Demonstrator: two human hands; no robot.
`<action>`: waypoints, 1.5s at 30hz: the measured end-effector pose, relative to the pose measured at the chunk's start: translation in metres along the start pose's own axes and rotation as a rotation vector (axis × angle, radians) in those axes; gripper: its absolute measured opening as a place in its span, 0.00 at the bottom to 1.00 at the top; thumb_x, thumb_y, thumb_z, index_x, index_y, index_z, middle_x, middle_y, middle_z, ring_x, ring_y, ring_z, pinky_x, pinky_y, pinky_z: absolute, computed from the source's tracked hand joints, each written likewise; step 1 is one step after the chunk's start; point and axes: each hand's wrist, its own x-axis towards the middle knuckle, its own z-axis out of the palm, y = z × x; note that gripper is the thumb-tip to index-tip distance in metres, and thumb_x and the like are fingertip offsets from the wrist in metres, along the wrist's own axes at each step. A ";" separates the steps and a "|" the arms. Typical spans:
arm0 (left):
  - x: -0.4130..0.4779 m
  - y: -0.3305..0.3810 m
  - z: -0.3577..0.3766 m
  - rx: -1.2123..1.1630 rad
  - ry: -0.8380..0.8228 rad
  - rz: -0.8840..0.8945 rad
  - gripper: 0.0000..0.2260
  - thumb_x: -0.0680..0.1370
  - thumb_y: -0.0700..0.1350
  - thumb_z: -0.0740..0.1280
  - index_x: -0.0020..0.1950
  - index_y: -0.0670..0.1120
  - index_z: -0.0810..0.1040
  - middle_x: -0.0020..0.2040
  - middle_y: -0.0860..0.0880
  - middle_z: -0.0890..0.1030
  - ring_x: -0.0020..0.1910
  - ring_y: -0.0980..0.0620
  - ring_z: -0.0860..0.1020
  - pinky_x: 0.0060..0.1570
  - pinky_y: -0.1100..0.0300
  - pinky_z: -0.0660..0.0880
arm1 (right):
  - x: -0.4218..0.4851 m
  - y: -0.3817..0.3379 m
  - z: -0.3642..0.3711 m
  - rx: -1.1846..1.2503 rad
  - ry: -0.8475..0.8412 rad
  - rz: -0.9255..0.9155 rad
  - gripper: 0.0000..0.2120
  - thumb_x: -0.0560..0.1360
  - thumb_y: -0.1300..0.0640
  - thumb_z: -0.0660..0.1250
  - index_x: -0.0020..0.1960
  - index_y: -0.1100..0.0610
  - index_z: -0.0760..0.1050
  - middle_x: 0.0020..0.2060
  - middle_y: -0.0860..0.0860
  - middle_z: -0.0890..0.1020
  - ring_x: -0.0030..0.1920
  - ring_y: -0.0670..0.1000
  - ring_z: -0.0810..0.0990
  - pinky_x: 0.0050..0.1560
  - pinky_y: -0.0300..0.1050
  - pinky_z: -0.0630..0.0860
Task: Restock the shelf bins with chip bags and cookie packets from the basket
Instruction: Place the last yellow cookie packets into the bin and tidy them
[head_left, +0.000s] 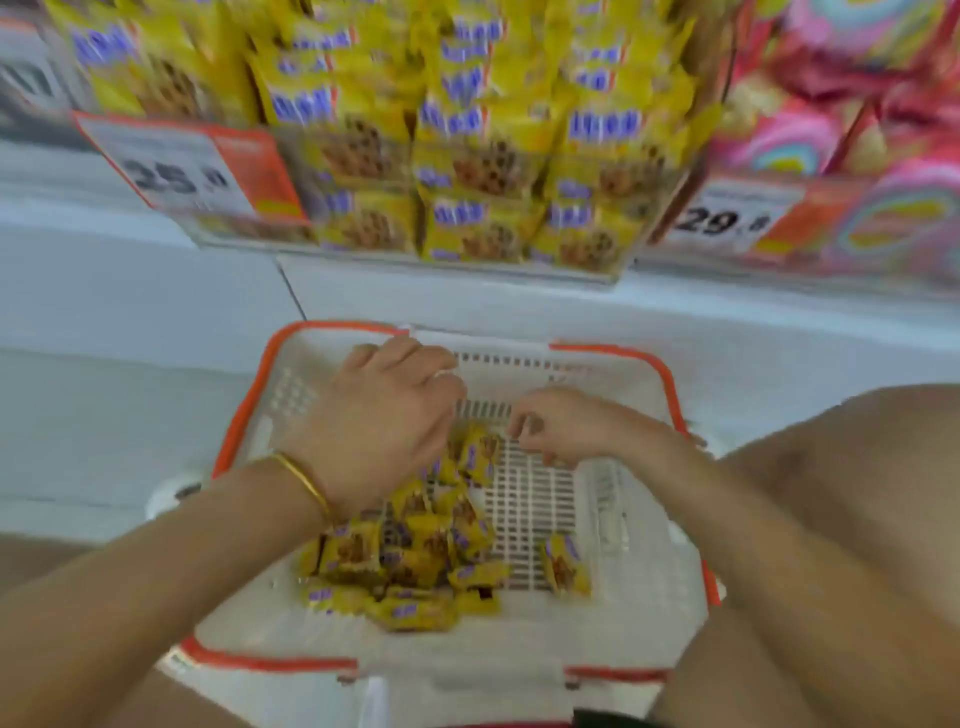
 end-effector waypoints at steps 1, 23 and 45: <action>0.000 0.002 0.009 -0.012 -0.043 0.006 0.15 0.72 0.48 0.55 0.46 0.47 0.81 0.52 0.48 0.81 0.50 0.43 0.78 0.44 0.50 0.74 | 0.027 0.023 0.025 -0.077 -0.029 0.063 0.13 0.80 0.61 0.60 0.62 0.62 0.73 0.53 0.57 0.78 0.52 0.56 0.79 0.47 0.42 0.77; 0.024 0.008 0.037 -0.456 -0.463 -0.240 0.17 0.80 0.48 0.60 0.69 0.48 0.68 0.63 0.48 0.72 0.58 0.50 0.73 0.58 0.57 0.70 | 0.057 0.062 0.050 0.562 -0.242 0.181 0.07 0.73 0.63 0.71 0.45 0.58 0.72 0.46 0.54 0.76 0.44 0.52 0.78 0.37 0.41 0.80; 0.021 -0.007 -0.099 -1.382 0.278 -0.446 0.15 0.73 0.45 0.72 0.57 0.43 0.76 0.46 0.47 0.82 0.43 0.55 0.79 0.41 0.65 0.75 | -0.093 -0.105 -0.050 0.958 0.724 -0.351 0.13 0.71 0.59 0.72 0.53 0.60 0.75 0.41 0.52 0.83 0.32 0.49 0.82 0.30 0.41 0.77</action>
